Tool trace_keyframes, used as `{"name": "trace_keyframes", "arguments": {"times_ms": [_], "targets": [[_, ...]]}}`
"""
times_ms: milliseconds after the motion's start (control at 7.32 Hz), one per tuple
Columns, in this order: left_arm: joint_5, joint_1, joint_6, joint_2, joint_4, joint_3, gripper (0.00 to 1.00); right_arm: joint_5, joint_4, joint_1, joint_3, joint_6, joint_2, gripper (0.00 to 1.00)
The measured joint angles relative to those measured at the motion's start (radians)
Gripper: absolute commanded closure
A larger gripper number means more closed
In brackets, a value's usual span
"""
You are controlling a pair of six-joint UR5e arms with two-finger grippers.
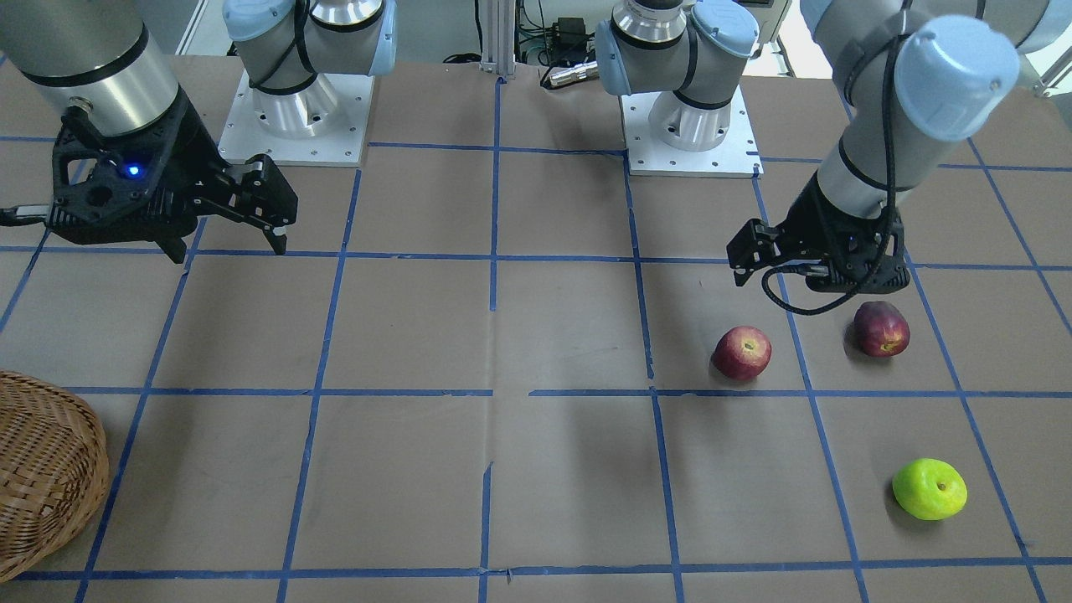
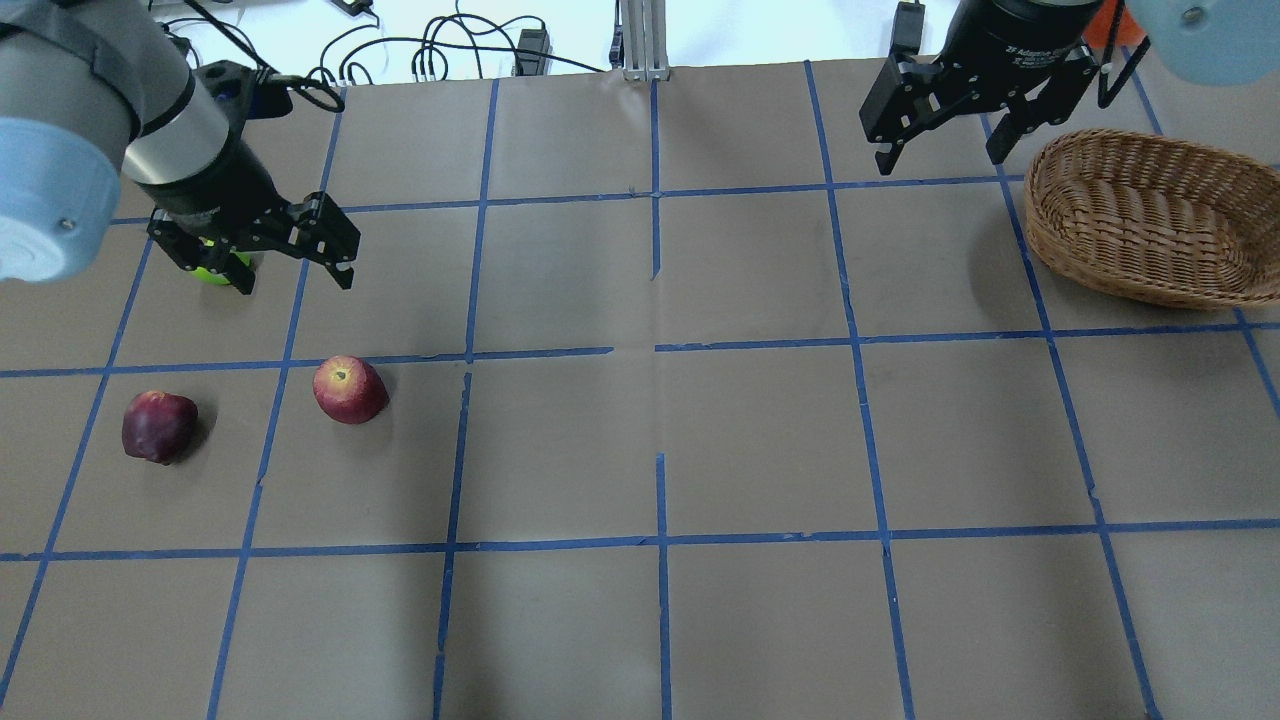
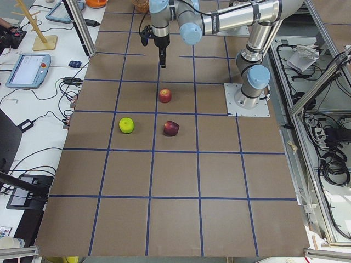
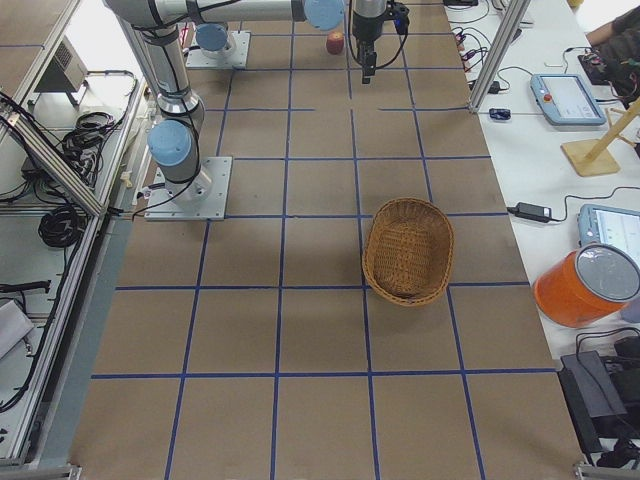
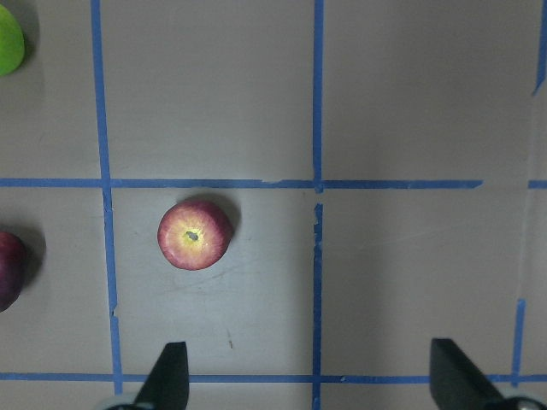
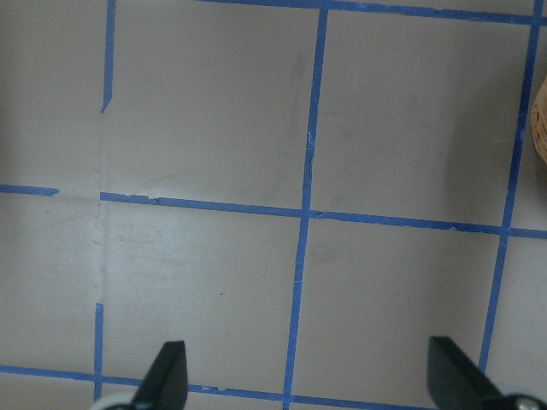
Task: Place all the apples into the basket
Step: 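Close the left gripper around the light red apple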
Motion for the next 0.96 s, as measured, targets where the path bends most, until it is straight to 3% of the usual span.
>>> {"name": "trace_keyframes", "arguments": {"times_ms": [410,820,957], "targets": [[-0.011,0.074,0.097,-0.098,0.304,-0.187,0.0,0.0,0.001,0.0,0.001,-0.001,-0.001,0.0],[-0.037,0.079,0.091,-0.217,0.363,-0.206,0.0,0.001,0.001,0.0,0.001,-0.001,-0.002,0.0],[-0.053,0.079,0.089,-0.244,0.365,-0.207,0.26,0.0,0.001,0.0,0.001,-0.001,-0.002,0.0]]}}
